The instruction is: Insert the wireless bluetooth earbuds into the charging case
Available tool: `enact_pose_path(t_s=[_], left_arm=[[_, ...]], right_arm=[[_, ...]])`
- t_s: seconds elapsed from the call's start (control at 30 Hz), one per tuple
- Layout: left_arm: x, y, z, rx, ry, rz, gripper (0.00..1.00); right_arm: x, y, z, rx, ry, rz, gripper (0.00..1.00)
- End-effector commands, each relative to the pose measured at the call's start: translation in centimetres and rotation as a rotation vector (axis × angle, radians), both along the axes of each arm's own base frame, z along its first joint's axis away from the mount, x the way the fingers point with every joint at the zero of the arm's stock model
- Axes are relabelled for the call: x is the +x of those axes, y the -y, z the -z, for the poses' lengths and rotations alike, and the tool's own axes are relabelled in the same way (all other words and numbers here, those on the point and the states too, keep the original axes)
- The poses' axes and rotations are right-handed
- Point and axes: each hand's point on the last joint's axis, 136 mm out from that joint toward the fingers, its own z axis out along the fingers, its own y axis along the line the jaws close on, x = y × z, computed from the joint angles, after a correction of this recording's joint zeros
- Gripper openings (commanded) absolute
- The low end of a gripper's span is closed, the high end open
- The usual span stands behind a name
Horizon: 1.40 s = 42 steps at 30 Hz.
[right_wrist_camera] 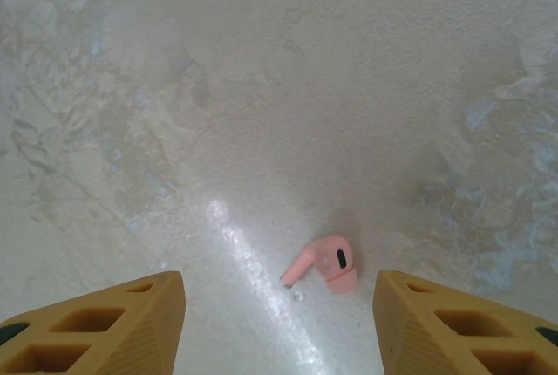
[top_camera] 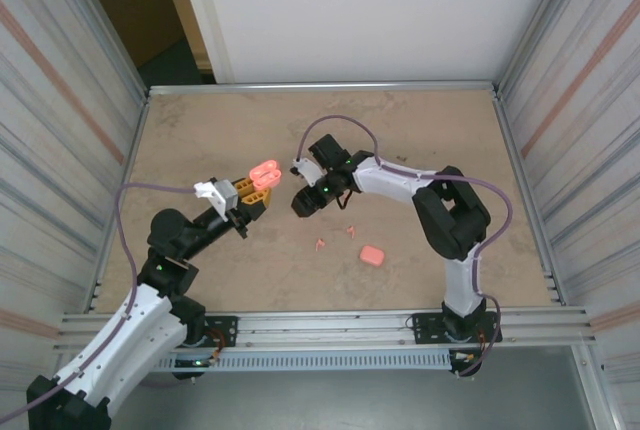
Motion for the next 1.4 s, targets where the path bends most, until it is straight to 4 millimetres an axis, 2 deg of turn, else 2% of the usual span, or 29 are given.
enact_pose_path(t_s=[0.0, 0.4, 0.8, 1.37], left_arm=[[-0.1, -0.1, 0.0, 0.002, 0.024, -0.009, 0.0], [0.0, 0.0, -0.1, -0.001, 0.028, -0.007, 0.0], [0.3, 0.1, 0.0, 0.002, 0.019, -0.007, 0.0], [0.3, 0.2, -0.1, 0.002, 0.021, -0.003, 0.0]], right_arm=[[0.7, -0.8, 0.6, -0.002, 0.017, -0.029, 0.57], [1.4, -1.3, 2.9, -0.032, -0.004, -0.037, 0.51], [0.3, -1.0, 4.4, -0.068, -0.05, -0.062, 0.45], [-1.4, -0.1, 4.5, -0.123, -0.053, -0.083, 0.41]])
